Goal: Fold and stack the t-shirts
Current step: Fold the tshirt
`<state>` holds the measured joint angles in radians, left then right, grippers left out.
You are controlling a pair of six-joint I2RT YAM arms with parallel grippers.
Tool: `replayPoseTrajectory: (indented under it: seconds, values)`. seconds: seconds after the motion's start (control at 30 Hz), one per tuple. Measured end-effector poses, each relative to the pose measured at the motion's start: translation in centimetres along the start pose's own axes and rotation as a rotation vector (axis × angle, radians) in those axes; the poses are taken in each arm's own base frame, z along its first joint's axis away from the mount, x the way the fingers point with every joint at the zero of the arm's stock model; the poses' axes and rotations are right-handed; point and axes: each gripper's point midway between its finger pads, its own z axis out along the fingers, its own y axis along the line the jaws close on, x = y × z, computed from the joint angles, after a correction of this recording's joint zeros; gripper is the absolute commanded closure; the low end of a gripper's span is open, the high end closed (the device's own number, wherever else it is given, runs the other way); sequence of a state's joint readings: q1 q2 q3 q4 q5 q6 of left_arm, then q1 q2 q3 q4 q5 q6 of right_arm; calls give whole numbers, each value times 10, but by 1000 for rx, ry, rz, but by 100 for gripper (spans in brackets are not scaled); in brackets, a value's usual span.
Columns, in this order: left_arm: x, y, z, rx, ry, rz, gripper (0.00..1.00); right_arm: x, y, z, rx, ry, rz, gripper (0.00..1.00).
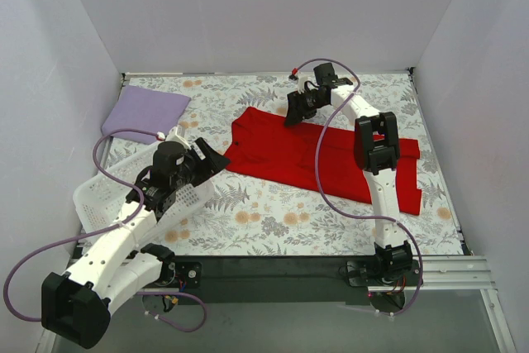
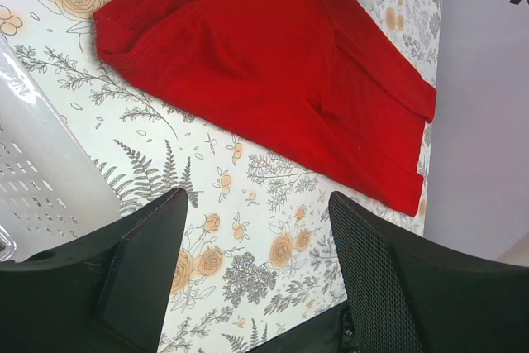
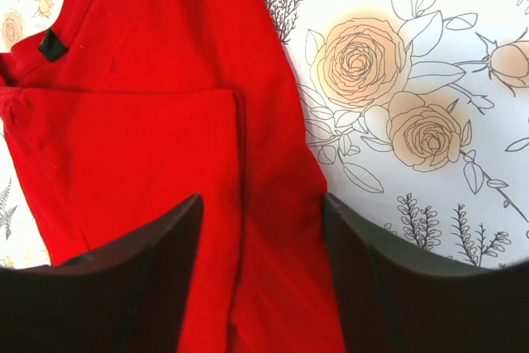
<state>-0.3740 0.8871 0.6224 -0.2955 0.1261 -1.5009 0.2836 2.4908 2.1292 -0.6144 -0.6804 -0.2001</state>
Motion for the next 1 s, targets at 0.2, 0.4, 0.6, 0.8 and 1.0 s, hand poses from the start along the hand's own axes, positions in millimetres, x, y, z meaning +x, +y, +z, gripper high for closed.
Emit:
replayPoseTrajectory:
  seconds: [0.2, 0.4, 0.6, 0.8, 1.0]
  values:
    - [4, 0, 1, 2, 19, -13, 32, 0, 0, 3, 3, 0, 3, 79]
    - [9, -3, 2, 16, 51, -37, 33, -9, -17, 8, 74, -16, 28, 99]
    - [26, 4, 14, -9, 145, -72, 35, -39, -55, -5, 241, -123, 95, 99]
    - [29, 9, 46, -83, 216, -112, 35, -70, -108, -50, 368, -280, 126, 32]
    - [18, 16, 99, -175, 223, -173, 38, -32, -119, -91, 420, -227, 92, 2]
